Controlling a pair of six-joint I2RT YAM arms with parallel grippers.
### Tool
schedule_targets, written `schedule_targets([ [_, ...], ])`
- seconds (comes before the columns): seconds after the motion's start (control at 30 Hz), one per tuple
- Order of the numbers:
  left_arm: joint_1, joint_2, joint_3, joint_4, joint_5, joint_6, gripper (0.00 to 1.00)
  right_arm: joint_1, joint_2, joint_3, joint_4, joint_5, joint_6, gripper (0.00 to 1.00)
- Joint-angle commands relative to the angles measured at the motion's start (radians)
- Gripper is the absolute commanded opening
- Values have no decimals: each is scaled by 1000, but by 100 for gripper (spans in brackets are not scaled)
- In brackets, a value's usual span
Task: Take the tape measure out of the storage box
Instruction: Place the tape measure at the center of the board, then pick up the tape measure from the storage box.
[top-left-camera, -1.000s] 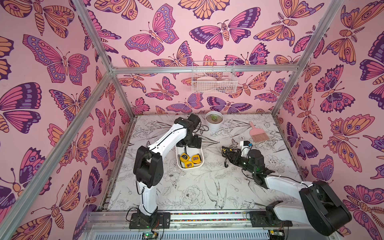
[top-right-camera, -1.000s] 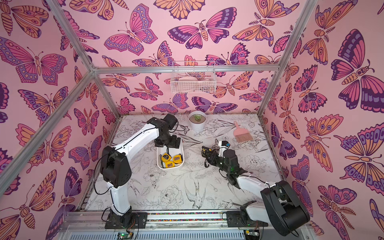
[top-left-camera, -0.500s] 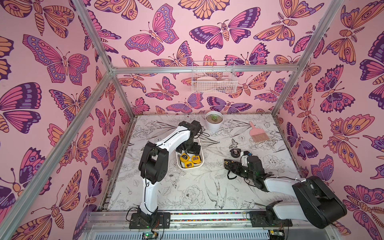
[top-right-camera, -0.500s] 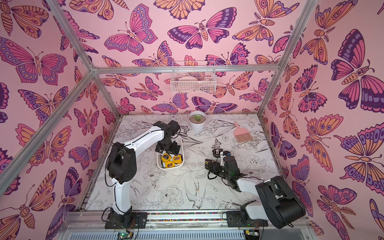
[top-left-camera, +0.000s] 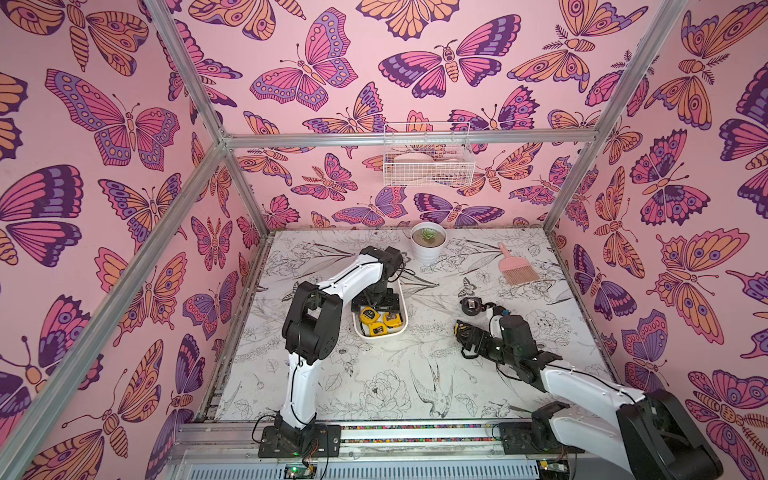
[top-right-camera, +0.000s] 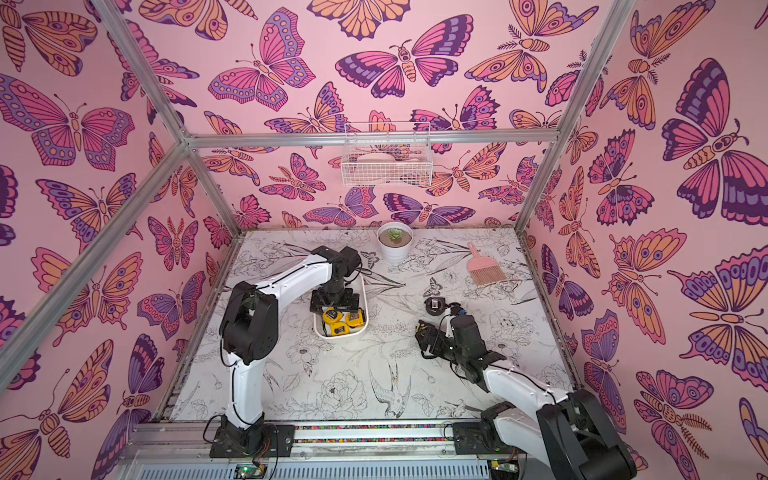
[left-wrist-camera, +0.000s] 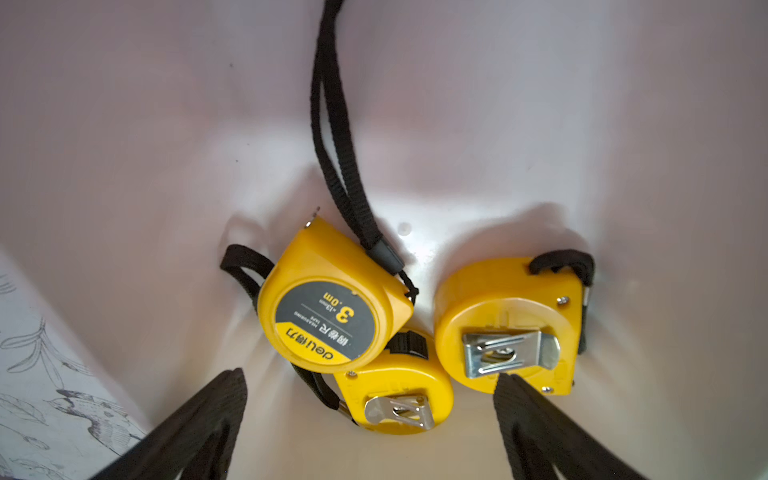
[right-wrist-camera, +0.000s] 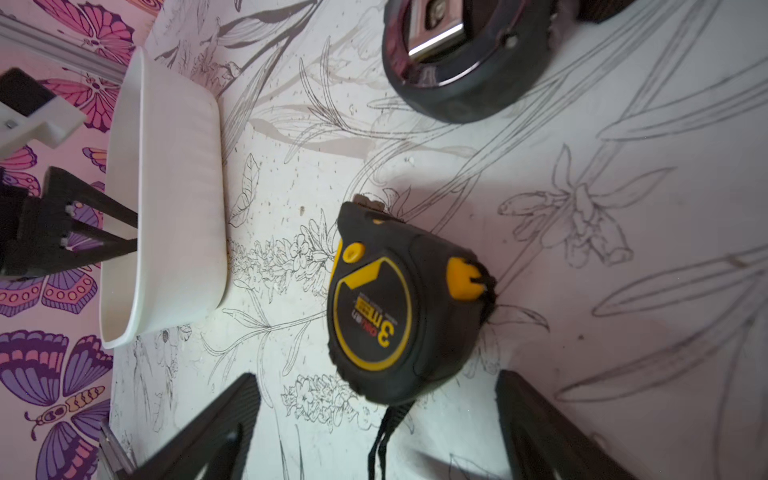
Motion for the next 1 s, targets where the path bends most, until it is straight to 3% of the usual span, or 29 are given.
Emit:
schedule_targets([
  [0.0, -1, -4, -21, -18, 5, -131, 99, -4, -75, 36, -127, 29, -53, 98],
  [0.2, 7, 14, -4, -18, 5, -316, 99, -5, -120, 76, -132, -8, -116, 100],
  [0.47, 7, 68, 40, -12, -37, -551, 100, -5, -12, 127, -88, -149, -176, 99],
  [0.7, 27, 123, 65, 17, -103, -581, 99, -6, -10, 147, -96, -173, -218, 99],
  [0.97, 34, 113, -27, 126, -36, -600, 90, -7, -5, 158, -118, -164, -230, 99],
])
